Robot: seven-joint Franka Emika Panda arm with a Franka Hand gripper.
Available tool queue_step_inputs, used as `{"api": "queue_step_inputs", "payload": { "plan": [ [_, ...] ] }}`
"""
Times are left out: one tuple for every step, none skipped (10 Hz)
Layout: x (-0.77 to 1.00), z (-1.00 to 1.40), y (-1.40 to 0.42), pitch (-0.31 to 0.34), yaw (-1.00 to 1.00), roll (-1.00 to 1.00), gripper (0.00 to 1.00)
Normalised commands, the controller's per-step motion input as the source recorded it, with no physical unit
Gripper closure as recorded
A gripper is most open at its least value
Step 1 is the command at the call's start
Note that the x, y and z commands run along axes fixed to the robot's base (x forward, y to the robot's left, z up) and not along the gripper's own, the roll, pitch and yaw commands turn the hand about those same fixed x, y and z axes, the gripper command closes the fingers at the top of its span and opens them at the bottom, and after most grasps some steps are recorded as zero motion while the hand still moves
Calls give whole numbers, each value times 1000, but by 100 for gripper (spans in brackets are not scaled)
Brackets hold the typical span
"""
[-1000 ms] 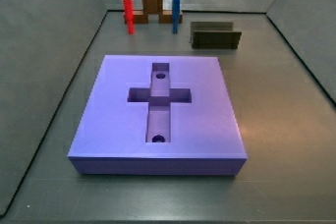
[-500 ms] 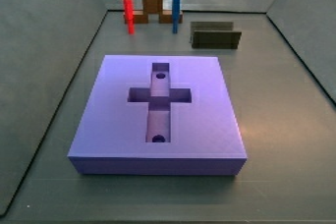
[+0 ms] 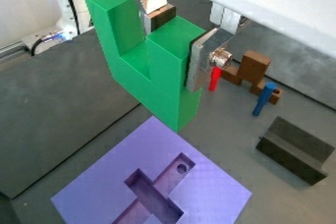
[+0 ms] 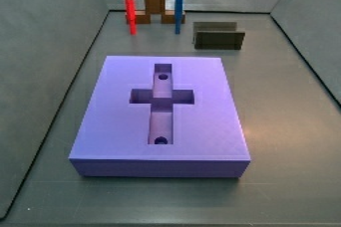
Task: Pick up the green object. Move up. Place the green object on the fixture. Regrasp the green object. Move to above the board. Insert the green object.
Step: Insert the green object.
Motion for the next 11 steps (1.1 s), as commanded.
{"api": "queue_step_inputs", "payload": {
  "plan": [
    [0, -589, -89, -167, -6, -216, 100],
    [0, -586, -163, -187, -86, -209, 100],
    [0, -526, -203, -194, -66, -239, 100],
    [17, -500, -194, -210, -17, -246, 100],
    [183, -817, -49, -221, 0, -40, 100],
    [257, -783, -71, -239, 0, -26, 100],
    [243, -789, -111, -241, 0, -54, 100],
    [303, -737, -20, -253, 0, 0, 100],
    [311, -686, -114, -264, 0, 29, 100],
    [326, -669, -100, -274, 0, 14, 100],
    [154, -671, 0, -270, 49, 26, 100]
  ]
}}
